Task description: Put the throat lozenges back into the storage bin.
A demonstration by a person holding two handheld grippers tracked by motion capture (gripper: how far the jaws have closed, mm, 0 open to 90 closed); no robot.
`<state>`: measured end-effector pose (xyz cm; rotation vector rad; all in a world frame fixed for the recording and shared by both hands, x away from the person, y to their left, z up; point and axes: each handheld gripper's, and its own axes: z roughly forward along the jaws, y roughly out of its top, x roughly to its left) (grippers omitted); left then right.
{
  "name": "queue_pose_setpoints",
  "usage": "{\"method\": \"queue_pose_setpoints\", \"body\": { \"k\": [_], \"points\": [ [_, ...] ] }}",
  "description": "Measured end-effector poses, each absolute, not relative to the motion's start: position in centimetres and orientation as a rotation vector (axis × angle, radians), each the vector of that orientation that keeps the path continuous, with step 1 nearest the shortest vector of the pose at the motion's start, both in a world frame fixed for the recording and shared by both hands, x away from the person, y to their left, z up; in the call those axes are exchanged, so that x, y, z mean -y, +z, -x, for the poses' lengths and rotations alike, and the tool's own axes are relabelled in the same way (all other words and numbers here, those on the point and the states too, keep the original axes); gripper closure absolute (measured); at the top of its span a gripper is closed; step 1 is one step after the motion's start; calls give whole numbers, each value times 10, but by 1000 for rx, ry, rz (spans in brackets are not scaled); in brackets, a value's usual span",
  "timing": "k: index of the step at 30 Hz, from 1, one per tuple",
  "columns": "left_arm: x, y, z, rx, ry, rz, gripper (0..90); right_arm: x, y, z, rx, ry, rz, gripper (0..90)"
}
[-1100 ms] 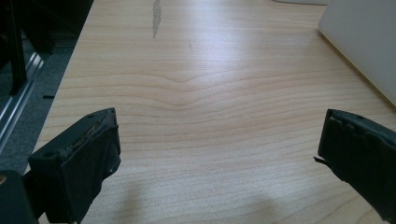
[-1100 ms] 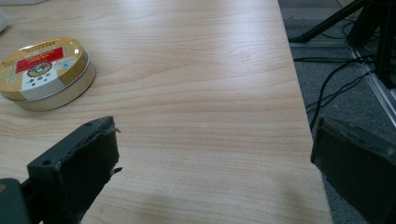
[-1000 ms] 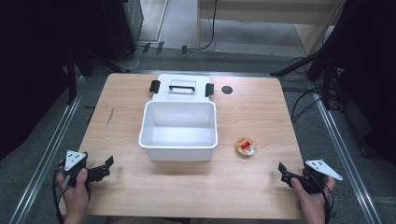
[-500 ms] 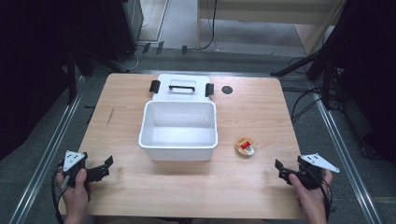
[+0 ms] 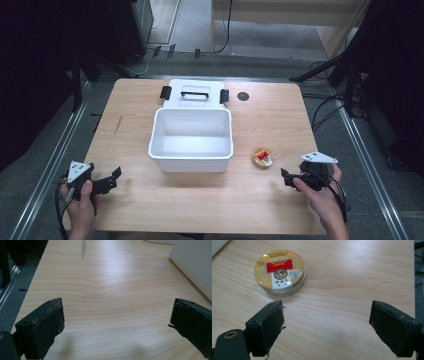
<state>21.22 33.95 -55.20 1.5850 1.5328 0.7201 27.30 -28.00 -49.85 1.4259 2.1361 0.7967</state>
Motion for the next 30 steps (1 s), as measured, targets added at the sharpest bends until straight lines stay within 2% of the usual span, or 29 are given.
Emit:
{"method": "queue_pose_setpoints", "body": {
  "k": [14, 30],
  "points": [
    [-339, -552, -216, -1537, 707, -1601, 0, 236, -479, -304, -2505, 452, -1329, 104],
    [-338, -552, -215, -1520, 707, -1606, 0, 213, -466, -343, -2671, 223, -1344, 96]
  ]
}}
